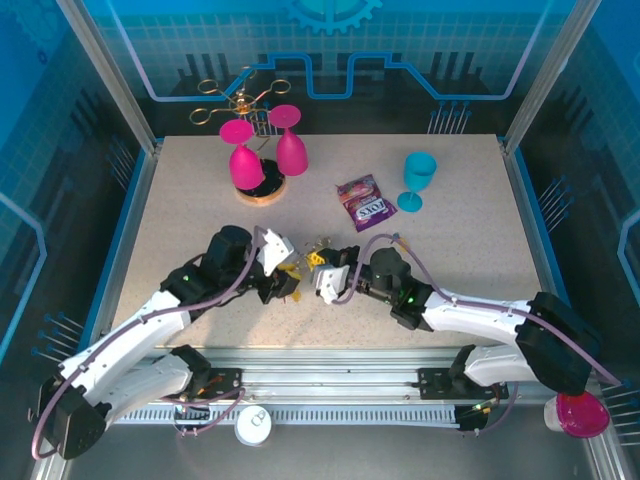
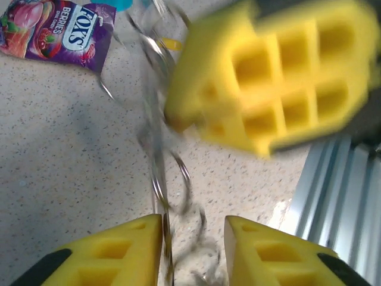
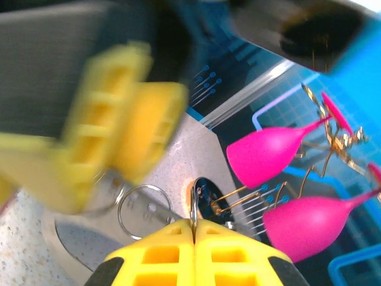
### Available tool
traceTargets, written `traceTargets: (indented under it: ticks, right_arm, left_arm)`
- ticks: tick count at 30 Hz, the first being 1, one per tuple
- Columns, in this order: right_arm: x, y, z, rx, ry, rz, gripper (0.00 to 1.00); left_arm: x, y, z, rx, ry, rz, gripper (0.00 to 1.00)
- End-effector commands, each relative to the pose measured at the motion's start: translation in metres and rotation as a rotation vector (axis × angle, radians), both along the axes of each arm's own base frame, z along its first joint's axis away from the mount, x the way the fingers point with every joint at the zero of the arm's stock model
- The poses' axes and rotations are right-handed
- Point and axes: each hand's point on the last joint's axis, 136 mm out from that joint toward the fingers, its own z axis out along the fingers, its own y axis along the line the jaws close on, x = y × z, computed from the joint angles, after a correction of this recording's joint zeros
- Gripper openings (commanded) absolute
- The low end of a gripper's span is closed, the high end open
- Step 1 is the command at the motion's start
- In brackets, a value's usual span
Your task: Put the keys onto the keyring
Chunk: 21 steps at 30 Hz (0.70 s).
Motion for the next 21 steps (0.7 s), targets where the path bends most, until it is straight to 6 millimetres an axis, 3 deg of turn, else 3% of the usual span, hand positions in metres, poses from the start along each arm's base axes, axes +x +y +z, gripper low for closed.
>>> traceTargets:
  ticks: [1, 5, 10, 14, 21]
  right_arm:
    - [0.005, -0.003, 0.018, 0.2, 0.165, 0.008, 0.0]
    - [0.013, -0.013, 0.015, 0.256, 0.282, 0.024, 0.0]
    - [0.014, -0.024, 0.014, 0.289, 0.393, 0.101, 0.0]
    - [0.007, -0.024, 0.014, 0.258, 0.421, 0.163, 0.0]
    - [0.0, -0.029, 0.015, 0.224, 0.474, 0.202, 0.0]
  left_arm:
    - [0.002, -0.004, 0.007, -0.017, -0.131, -0.047, 0.4]
    - [-0.002, 0.002, 0.013, -0.018, -0.189, -0.051, 0.49]
    - [0.0, 0.008, 0.05, -0.066, -0.372, -0.029, 0.48]
    - [-0.002, -0.001, 0.063, -0.089, -0.448, -0.094, 0.37]
    - [-0.02, -0.025, 0.054, -0.147, -0.362, -0.285, 0.11]
